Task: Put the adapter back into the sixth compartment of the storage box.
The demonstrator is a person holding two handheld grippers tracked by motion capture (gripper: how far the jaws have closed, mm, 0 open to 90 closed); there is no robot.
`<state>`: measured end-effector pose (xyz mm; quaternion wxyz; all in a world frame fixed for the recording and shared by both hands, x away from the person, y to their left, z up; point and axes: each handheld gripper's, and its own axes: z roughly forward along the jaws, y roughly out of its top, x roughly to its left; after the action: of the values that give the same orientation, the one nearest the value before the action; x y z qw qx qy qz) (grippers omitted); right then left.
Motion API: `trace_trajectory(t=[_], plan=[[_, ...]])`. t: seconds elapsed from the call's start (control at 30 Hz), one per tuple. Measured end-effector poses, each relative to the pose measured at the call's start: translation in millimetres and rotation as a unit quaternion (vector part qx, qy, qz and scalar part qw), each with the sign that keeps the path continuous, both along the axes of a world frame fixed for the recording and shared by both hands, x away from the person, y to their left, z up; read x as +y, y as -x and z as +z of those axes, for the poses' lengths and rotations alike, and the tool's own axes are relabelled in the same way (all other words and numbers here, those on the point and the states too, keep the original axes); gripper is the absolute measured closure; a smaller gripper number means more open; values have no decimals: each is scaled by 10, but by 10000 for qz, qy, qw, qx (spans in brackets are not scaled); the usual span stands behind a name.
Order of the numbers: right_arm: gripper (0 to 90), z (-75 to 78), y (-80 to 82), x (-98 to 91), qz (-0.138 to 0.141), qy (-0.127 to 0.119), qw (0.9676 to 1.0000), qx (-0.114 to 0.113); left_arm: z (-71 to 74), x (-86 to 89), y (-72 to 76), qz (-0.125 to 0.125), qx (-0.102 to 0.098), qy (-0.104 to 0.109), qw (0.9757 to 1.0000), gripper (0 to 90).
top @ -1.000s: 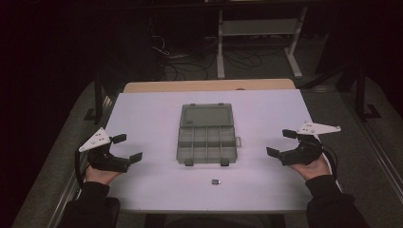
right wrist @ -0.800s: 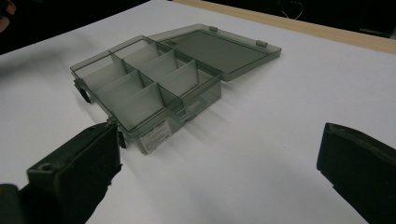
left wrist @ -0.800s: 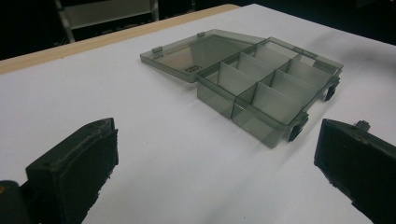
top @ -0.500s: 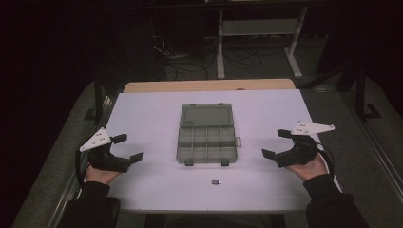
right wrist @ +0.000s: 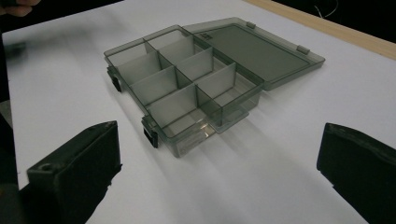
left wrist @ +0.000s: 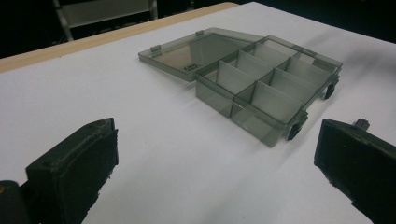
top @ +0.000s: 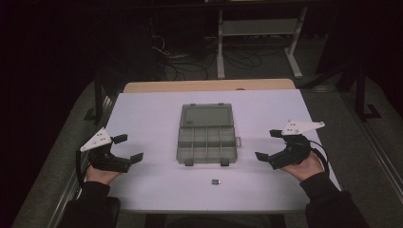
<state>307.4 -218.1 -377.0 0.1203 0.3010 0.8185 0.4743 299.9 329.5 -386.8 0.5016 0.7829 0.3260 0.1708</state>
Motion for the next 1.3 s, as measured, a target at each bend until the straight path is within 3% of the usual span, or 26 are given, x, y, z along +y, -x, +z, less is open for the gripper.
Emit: trace_trajectory(t=[0.57, 1.3], plan=[[0, 143, -28, 328, 521, 309, 9982, -27, 0, -5, 1, -14, 6, -3, 10000, 0], [0, 125, -64, 589, 875, 636, 9940, 140, -1, -11, 2, -66, 11, -4, 10000, 0]])
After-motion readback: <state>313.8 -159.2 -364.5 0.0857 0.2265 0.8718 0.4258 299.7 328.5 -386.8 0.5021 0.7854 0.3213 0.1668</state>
